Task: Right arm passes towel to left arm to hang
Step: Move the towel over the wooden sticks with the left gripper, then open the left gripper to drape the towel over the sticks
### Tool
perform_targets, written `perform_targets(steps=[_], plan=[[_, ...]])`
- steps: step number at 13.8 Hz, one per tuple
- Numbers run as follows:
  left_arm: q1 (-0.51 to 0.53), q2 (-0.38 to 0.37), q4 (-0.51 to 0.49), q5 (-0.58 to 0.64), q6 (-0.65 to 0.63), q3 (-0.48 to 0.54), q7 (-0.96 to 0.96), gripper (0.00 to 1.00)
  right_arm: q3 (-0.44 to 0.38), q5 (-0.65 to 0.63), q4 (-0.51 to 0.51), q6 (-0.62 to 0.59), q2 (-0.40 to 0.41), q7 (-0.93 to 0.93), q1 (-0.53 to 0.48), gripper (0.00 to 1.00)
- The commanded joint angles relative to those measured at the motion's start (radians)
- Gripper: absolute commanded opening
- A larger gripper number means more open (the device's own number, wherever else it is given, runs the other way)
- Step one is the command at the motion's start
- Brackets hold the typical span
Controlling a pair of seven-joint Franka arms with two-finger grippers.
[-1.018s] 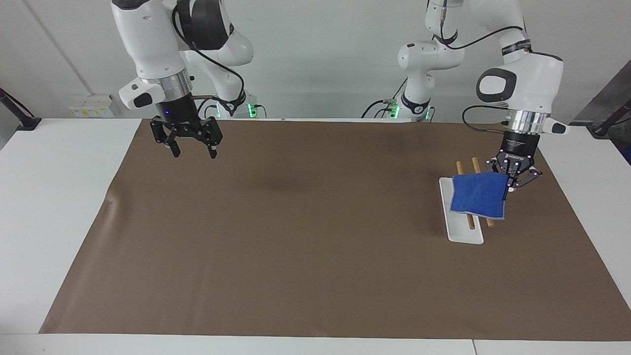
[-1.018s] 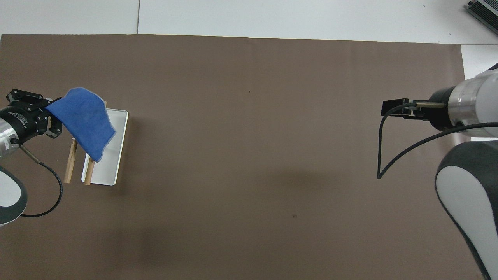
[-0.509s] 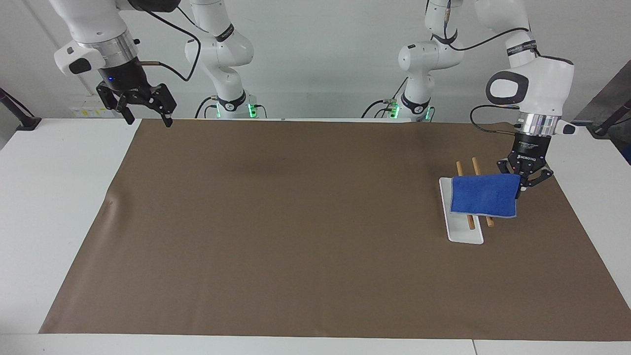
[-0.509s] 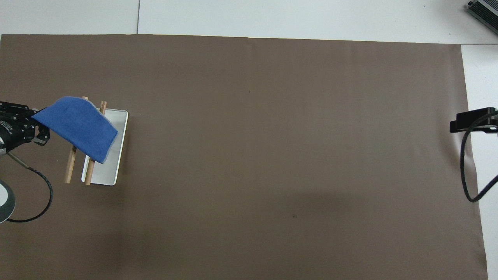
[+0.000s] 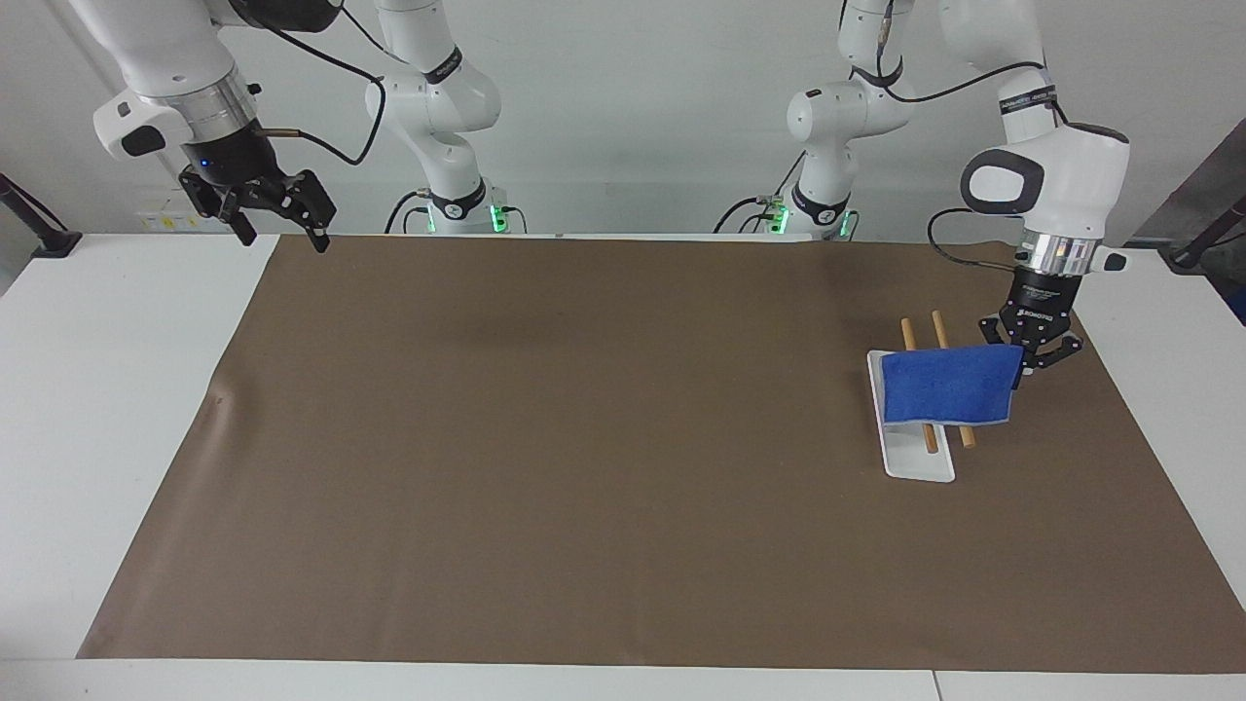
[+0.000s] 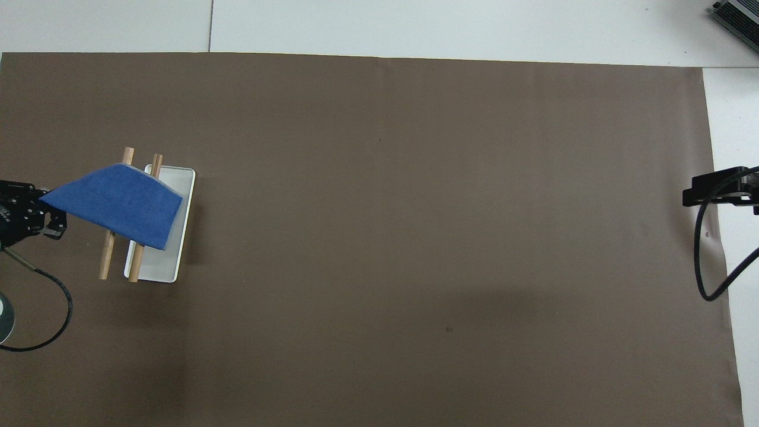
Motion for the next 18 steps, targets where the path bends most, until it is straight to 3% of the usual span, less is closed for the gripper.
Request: perform_targets(steps=[1,3,5,7,8,11,18], plan=[[0.018,-0.016,-0.02,0.007,-0.012,-0.01,-0.036,0.0,0.013,-0.024,-0.035,0.024,-0.03,0.015,-0.004,1.0],[0.011,-0.019,-0.028,0.007,-0.014,-0.011,-0.046,0.01,0.016,-0.024,-0.035,0.015,-0.03,0.018,-0.002,1.0],[0.024,-0.022,-0.023,0.007,-0.041,-0.011,-0.039,0.34,0.016,-0.024,-0.035,0.021,-0.03,0.015,-0.004,1.0],[0.026,-0.021,-0.013,0.007,-0.061,-0.01,-0.042,0.76,0.015,-0.024,-0.037,0.021,-0.03,0.01,-0.004,1.0],[0.028,-0.019,-0.011,0.007,-0.066,-0.01,-0.043,0.91,0.016,-0.024,-0.037,0.02,-0.03,0.01,-0.004,1.0],[0.032,-0.022,0.027,0.005,-0.133,-0.005,-0.036,1.0,0.015,-0.024,-0.038,0.02,-0.032,0.009,-0.009,1.0],[0.158,-0.036,0.263,0.01,-0.542,0.009,-0.019,1.0,0.016,-0.024,-0.046,0.02,-0.033,0.068,-0.002,1.0]])
